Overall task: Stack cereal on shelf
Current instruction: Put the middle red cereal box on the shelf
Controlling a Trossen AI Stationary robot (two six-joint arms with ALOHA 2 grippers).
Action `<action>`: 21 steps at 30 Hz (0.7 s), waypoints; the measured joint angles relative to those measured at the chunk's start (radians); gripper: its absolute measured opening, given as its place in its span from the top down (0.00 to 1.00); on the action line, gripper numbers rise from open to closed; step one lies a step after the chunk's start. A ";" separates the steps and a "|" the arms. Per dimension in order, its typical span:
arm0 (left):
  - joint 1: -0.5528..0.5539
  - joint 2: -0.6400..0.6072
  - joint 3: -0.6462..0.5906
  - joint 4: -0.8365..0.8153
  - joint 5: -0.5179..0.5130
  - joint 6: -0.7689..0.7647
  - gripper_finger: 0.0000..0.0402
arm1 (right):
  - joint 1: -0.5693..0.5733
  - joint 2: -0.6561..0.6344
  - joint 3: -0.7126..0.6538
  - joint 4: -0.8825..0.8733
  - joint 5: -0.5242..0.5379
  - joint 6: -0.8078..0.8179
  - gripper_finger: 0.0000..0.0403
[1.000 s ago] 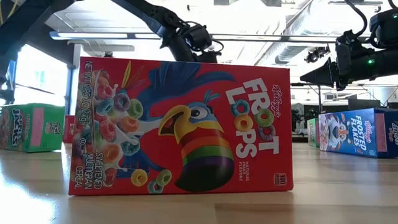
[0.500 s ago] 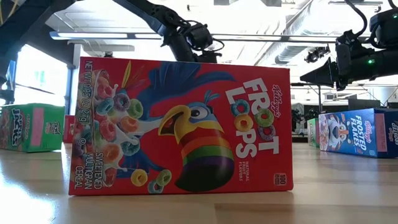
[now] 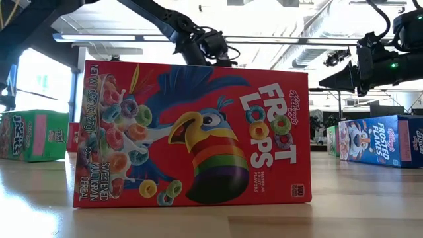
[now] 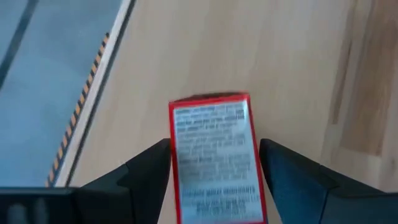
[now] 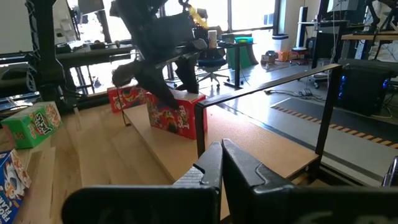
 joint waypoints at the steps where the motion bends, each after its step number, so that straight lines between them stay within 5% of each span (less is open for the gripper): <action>1: 0.003 0.002 -0.001 -0.013 0.010 -0.004 0.43 | 0.000 0.000 0.000 0.000 0.000 0.000 1.00; 15: 0.035 -0.052 -0.009 0.085 0.079 -0.034 0.75 | 0.000 0.000 0.000 0.000 0.000 0.000 1.00; 21: 0.038 -0.148 -0.184 0.428 0.149 -0.055 0.79 | 0.000 -0.001 0.000 0.000 0.002 0.000 1.00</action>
